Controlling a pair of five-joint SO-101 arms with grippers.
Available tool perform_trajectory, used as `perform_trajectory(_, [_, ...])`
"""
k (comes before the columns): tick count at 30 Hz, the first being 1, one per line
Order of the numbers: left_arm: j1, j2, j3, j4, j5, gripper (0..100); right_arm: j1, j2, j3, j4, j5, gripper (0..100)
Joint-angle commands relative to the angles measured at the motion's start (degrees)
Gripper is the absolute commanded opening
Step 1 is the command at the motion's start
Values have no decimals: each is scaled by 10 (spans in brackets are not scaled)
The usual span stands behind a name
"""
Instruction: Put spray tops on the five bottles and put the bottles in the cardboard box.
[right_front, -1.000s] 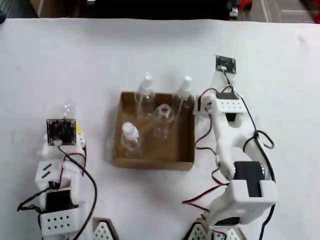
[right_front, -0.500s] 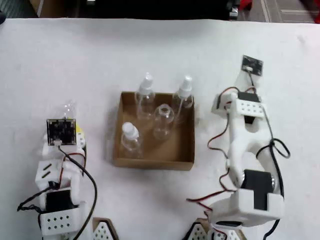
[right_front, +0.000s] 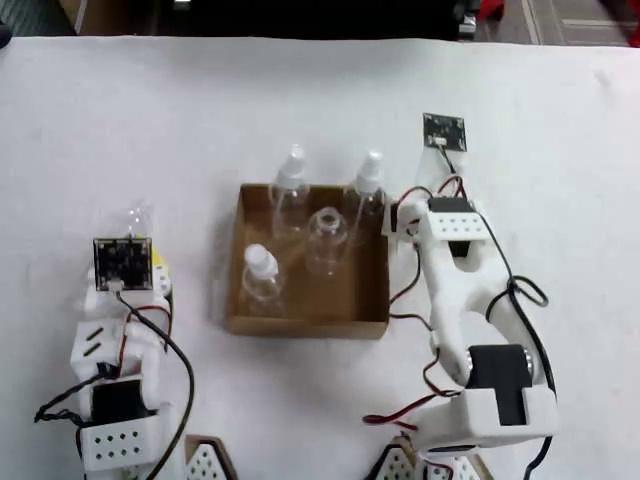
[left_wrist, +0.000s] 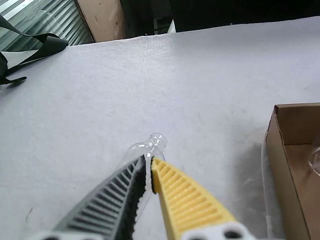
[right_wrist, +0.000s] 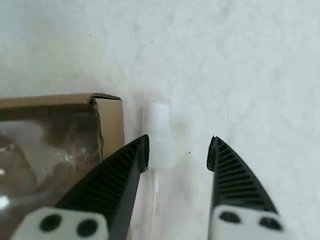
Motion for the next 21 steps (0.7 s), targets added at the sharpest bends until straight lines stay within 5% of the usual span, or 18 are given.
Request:
perform_trajectory(1, [6, -11, -6, -13, -8, 25, -6, 20, -26, -9, 11, 172])
perform_trajectory(10, [6, -11, -6, -13, -8, 25, 2, 81, -103, 64, 9, 172])
perform_trajectory(21, [6, -11, -6, -13, -8, 25, 115, 78, -105, 66, 5, 172])
